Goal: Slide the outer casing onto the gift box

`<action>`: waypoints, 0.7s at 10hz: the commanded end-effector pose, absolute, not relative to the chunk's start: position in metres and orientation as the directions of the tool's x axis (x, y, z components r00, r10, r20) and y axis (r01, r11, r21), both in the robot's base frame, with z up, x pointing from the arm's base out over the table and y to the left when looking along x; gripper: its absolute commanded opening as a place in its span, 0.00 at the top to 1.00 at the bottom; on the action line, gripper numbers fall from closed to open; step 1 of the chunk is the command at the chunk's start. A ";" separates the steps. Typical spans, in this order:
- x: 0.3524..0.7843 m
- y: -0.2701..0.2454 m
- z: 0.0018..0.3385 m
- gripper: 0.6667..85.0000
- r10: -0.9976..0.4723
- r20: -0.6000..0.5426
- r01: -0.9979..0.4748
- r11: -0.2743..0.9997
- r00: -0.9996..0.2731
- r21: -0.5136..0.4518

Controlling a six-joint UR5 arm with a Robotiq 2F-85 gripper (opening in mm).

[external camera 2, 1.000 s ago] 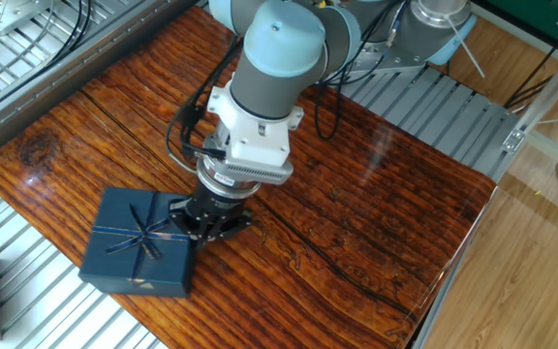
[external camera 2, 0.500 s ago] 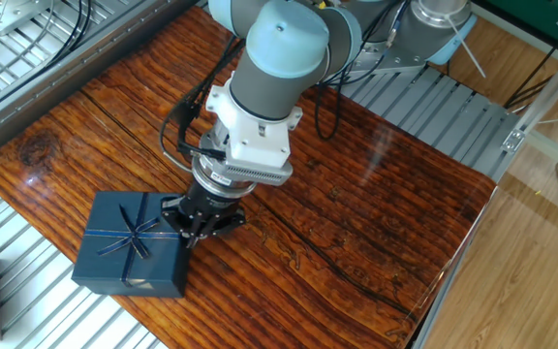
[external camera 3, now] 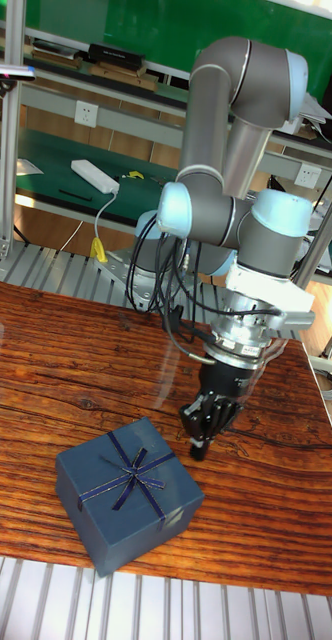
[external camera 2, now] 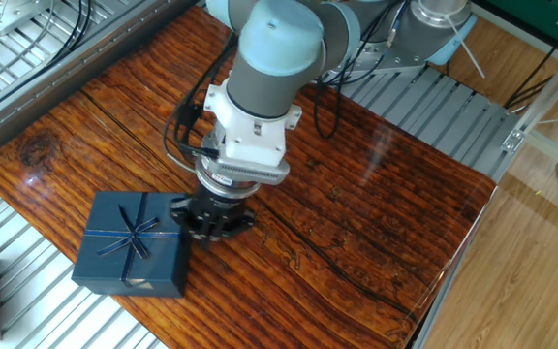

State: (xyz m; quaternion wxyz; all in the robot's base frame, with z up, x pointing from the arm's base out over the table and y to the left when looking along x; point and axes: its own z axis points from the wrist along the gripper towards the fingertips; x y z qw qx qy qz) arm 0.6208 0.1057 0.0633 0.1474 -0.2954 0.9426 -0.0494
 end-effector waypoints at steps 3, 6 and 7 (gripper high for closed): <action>0.612 0.112 0.082 1.00 -0.523 -0.189 -0.504 0.852 -0.831 -0.140; 0.631 0.087 0.102 1.00 -0.626 -0.150 -0.571 0.768 -0.765 -0.290; 0.637 0.079 0.111 1.00 -0.658 -0.134 -0.593 0.736 -0.741 -0.327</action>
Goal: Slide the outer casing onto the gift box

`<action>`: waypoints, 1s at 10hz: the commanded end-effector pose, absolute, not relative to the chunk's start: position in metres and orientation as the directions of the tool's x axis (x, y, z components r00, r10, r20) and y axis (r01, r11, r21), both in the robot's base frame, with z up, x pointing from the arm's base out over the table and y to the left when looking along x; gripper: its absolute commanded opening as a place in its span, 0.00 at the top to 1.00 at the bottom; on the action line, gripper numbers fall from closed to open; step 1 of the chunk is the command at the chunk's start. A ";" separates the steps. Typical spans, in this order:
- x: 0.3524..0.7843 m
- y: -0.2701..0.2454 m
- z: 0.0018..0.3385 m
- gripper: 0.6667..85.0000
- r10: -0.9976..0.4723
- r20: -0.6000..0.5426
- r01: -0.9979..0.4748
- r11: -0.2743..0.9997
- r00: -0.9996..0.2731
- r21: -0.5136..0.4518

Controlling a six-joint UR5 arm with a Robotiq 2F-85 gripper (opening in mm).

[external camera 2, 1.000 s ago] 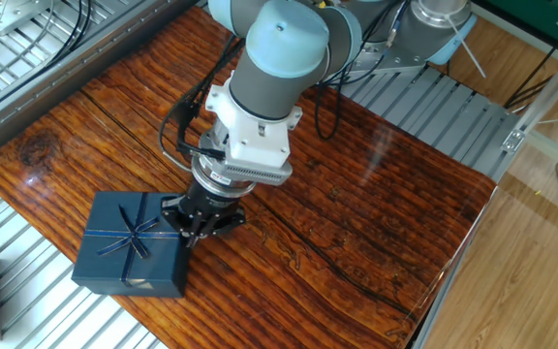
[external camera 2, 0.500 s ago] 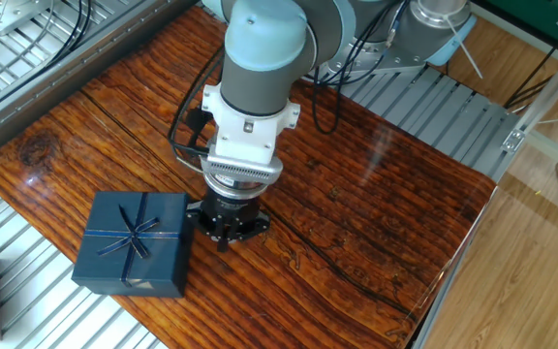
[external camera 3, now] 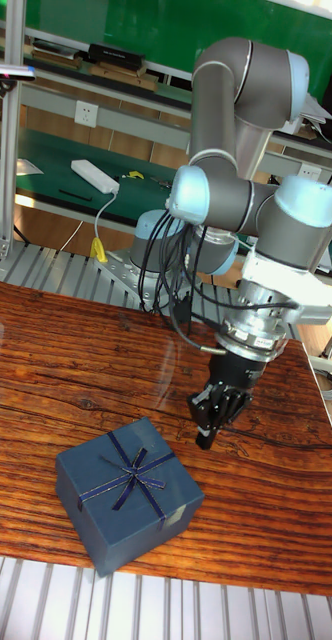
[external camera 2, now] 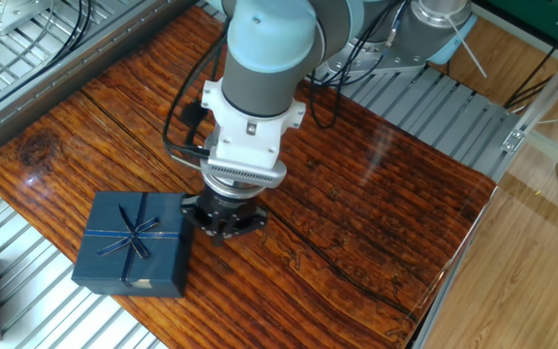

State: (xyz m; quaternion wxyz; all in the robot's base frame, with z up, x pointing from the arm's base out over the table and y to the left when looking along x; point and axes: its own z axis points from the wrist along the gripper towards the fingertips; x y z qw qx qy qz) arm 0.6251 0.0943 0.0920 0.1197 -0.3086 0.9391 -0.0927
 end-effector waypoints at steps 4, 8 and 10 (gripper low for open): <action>0.673 0.054 0.132 1.00 -0.768 -0.109 -0.635 0.592 -0.631 -0.496; 0.684 0.054 0.122 1.00 -0.792 -0.122 -0.639 0.563 -0.598 -0.525; 0.679 0.050 0.112 1.00 -0.807 -0.119 -0.658 0.548 -0.579 -0.516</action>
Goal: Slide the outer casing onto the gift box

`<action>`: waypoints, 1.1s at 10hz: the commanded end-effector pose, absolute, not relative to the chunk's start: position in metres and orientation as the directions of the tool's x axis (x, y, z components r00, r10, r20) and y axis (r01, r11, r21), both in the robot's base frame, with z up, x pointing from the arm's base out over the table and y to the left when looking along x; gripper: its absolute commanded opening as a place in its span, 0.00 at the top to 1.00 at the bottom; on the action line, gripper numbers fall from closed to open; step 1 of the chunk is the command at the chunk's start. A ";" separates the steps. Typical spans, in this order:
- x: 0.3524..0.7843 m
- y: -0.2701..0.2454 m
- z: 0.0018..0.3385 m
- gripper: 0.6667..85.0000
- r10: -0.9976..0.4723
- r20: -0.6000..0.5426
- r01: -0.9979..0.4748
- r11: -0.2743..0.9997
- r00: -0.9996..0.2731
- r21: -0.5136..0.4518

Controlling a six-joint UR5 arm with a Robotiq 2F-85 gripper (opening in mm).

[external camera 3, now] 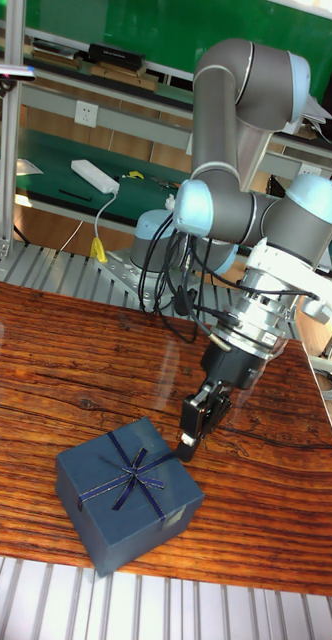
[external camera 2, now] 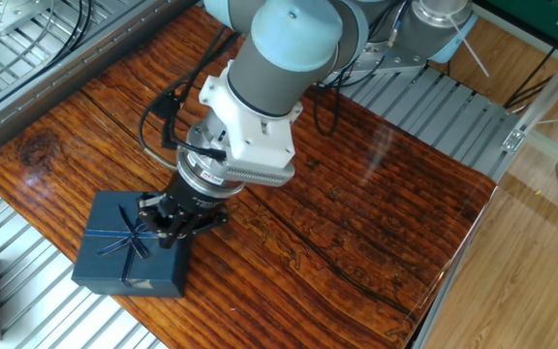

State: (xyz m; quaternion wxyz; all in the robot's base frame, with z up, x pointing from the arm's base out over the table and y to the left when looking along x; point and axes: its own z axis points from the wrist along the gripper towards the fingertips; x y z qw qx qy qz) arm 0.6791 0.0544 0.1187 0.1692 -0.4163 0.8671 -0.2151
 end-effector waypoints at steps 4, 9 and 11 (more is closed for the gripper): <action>0.674 0.049 0.103 1.00 -0.812 -0.115 -0.670 0.544 -0.572 -0.504; 0.677 0.053 0.096 1.00 -0.812 -0.125 -0.664 0.545 -0.570 -0.511; 0.678 0.054 0.094 1.00 -0.811 -0.129 -0.662 0.547 -0.570 -0.513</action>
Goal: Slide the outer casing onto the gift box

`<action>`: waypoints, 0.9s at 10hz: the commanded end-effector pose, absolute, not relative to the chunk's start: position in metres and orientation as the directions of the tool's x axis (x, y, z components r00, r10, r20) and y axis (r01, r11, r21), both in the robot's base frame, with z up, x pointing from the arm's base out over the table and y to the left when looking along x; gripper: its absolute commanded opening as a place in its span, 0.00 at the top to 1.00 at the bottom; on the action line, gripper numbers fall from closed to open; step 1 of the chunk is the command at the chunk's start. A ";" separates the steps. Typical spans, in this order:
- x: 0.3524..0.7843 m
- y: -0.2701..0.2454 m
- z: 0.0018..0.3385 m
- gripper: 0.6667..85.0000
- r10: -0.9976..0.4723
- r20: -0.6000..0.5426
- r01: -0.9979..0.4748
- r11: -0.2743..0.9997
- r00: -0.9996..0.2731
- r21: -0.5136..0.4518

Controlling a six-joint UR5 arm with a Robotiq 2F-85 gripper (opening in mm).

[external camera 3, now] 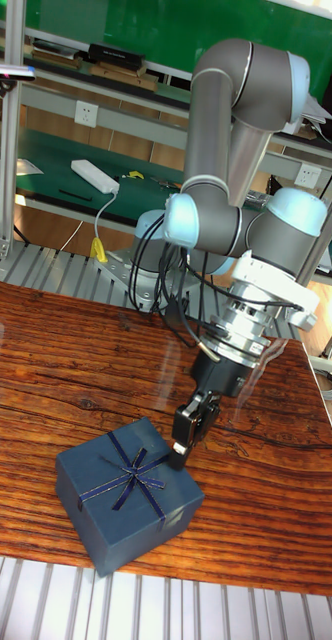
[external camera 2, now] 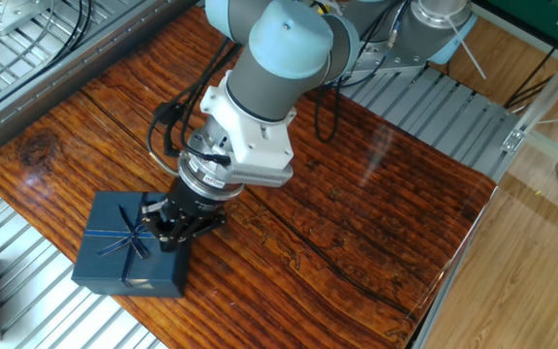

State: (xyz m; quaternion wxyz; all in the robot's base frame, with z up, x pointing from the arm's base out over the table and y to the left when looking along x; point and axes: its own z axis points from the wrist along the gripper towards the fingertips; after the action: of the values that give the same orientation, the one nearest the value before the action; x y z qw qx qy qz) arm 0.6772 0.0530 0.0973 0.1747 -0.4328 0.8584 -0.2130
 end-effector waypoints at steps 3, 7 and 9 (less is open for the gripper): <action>0.679 0.056 0.091 1.00 -0.805 -0.138 -0.653 0.556 -0.577 -0.514; 0.676 0.058 0.088 1.00 -0.800 -0.148 -0.653 0.567 -0.582 -0.502; 0.671 0.052 0.095 1.00 -0.805 -0.109 -0.672 0.553 -0.583 -0.493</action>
State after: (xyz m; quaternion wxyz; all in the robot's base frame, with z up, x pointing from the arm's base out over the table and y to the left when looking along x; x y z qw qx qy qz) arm 0.6752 0.0561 0.0905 0.1761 -0.4266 0.8625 -0.2076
